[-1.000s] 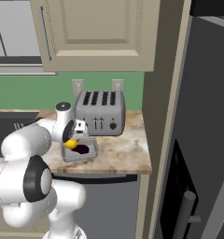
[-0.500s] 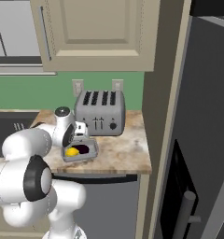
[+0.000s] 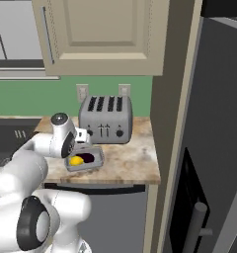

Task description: Take the eggplant and lemon out of the freezer and place them in the tupperware container on the counter. Then put the tupperware containing the vegetables back in the freezer.

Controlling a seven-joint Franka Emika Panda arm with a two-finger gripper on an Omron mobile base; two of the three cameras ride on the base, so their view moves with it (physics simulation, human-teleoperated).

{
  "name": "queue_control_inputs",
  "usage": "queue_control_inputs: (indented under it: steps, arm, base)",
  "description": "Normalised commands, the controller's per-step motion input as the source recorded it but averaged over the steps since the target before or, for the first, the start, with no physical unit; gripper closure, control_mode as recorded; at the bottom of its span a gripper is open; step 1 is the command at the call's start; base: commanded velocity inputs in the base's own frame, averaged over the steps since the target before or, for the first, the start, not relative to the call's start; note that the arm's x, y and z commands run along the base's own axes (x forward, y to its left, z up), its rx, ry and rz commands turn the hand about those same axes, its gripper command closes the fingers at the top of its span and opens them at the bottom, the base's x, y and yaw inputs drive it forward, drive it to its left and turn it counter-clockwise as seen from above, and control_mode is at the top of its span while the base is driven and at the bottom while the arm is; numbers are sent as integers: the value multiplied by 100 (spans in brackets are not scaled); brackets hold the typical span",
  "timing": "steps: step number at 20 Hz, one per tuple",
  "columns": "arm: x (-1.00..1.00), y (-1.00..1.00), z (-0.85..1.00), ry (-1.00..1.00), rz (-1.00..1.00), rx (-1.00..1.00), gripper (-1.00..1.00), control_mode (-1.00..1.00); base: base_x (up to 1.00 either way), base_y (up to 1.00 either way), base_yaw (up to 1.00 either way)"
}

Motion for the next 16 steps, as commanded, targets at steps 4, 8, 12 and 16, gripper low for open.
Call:
queue_control_inputs:
  steps: [4,8,12,16]
  arm:
    - [-34,24,17,20,0,0,-100,-100]
    - [-1,27,1,21,0,0,-100,-100]
    - [18,36,0,14,5,-2,-100,-100]
    - [40,27,0,11,13,-3,-100,-100]
  base:
    - [0,0,0]
    - [0,0,0]
    - [0,0,0]
    - [0,0,0]
